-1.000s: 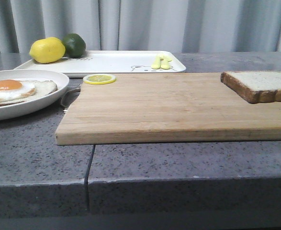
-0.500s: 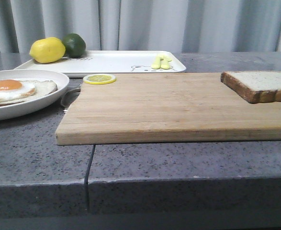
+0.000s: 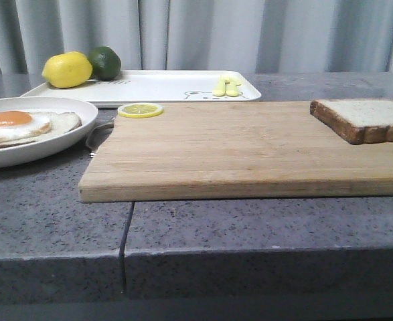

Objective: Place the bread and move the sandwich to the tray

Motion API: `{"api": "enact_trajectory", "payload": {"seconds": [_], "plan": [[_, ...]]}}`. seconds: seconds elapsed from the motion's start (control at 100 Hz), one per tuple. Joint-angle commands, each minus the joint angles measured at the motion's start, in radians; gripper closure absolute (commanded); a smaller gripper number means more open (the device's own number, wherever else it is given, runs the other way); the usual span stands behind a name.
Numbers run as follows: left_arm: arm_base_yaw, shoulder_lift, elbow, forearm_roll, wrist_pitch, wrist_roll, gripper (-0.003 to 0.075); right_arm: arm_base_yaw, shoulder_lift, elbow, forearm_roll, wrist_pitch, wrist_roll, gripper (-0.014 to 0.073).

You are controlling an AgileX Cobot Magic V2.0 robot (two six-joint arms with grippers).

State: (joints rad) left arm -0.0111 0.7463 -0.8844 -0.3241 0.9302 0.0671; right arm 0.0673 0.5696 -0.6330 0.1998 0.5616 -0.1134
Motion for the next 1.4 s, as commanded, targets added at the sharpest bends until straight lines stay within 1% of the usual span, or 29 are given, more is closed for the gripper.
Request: {"api": "enact_trajectory", "payload": {"seconds": [0.0, 0.1, 0.14, 0.29, 0.36, 0.59, 0.73, 0.86, 1.07, 1.39], "plan": [[0.002, 0.001, -0.034, -0.027, -0.055, 0.003, 0.0281, -0.054, 0.017, -0.033, 0.076, -0.088, -0.067, 0.0156], [0.002, 0.001, -0.034, -0.027, -0.055, 0.003, 0.0281, -0.140, 0.053, -0.033, 0.220, -0.087, -0.182, 0.0156], [0.002, 0.001, -0.034, -0.027, -0.055, 0.003, 0.0281, -0.179, 0.076, -0.033, 0.288, -0.087, -0.250, 0.0156], [0.002, 0.001, -0.034, -0.027, -0.055, 0.003, 0.0281, -0.228, 0.141, -0.033, 0.531, -0.112, -0.425, 0.0156], [0.002, 0.001, -0.034, -0.027, -0.055, 0.003, 0.0281, -0.252, 0.178, -0.033, 0.623, -0.121, -0.490, 0.0156], [0.002, 0.001, -0.034, -0.027, -0.055, 0.003, 0.0281, -0.377, 0.316, -0.029, 0.851, -0.097, -0.621, 0.0156], [0.002, 0.001, -0.034, -0.027, -0.055, 0.003, 0.0281, -0.452, 0.389, -0.029, 0.993, -0.045, -0.703, 0.0156], [0.002, 0.001, -0.034, -0.027, -0.055, 0.003, 0.0281, -0.497, 0.455, -0.029, 1.075, 0.001, -0.746, 0.0156], [0.002, 0.001, -0.034, -0.027, -0.055, 0.003, 0.0281, -0.504, 0.557, -0.029, 1.192, 0.058, -0.811, 0.0156], [0.002, 0.001, -0.034, -0.027, -0.055, 0.003, 0.0281, -0.504, 0.693, -0.029, 1.217, 0.073, -0.843, 0.0156]]}}
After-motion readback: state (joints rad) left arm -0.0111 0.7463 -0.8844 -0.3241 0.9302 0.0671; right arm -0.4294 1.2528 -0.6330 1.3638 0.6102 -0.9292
